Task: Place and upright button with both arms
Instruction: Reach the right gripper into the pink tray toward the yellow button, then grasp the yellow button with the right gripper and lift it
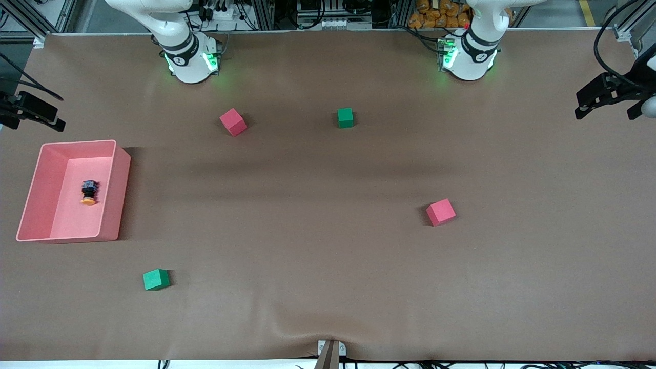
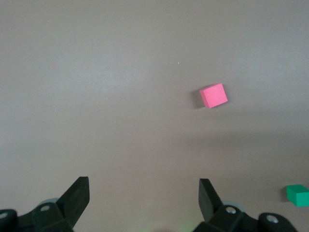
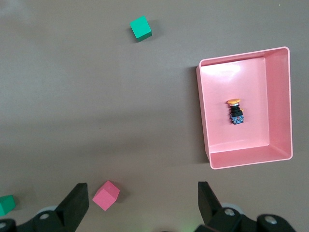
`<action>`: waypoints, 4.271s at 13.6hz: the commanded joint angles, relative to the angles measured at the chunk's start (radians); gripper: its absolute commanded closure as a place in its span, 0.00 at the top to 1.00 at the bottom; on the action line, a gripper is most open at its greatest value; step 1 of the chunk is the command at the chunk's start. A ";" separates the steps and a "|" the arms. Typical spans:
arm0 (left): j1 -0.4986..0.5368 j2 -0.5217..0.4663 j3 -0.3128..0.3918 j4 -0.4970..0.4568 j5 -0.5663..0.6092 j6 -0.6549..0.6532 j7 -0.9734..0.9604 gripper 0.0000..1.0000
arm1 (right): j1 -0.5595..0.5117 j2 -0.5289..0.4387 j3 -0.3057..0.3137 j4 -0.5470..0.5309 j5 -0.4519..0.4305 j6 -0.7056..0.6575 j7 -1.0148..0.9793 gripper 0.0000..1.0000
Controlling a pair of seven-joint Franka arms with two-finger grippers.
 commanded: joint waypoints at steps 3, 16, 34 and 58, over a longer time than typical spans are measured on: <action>-0.003 0.001 -0.002 -0.010 0.013 -0.020 -0.041 1.00 | -0.015 -0.007 0.008 0.005 0.017 -0.009 -0.010 1.00; -0.020 -0.020 -0.006 -0.010 0.011 -0.023 -0.027 1.00 | -0.214 0.195 0.006 0.002 -0.062 0.018 -0.079 1.00; -0.018 0.001 -0.040 -0.016 0.000 -0.034 -0.070 1.00 | -0.432 0.516 0.008 -0.340 -0.005 0.688 -0.599 1.00; -0.009 0.008 -0.034 -0.024 -0.001 -0.034 -0.053 1.00 | -0.434 0.587 0.006 -0.164 -0.016 0.516 -0.576 0.00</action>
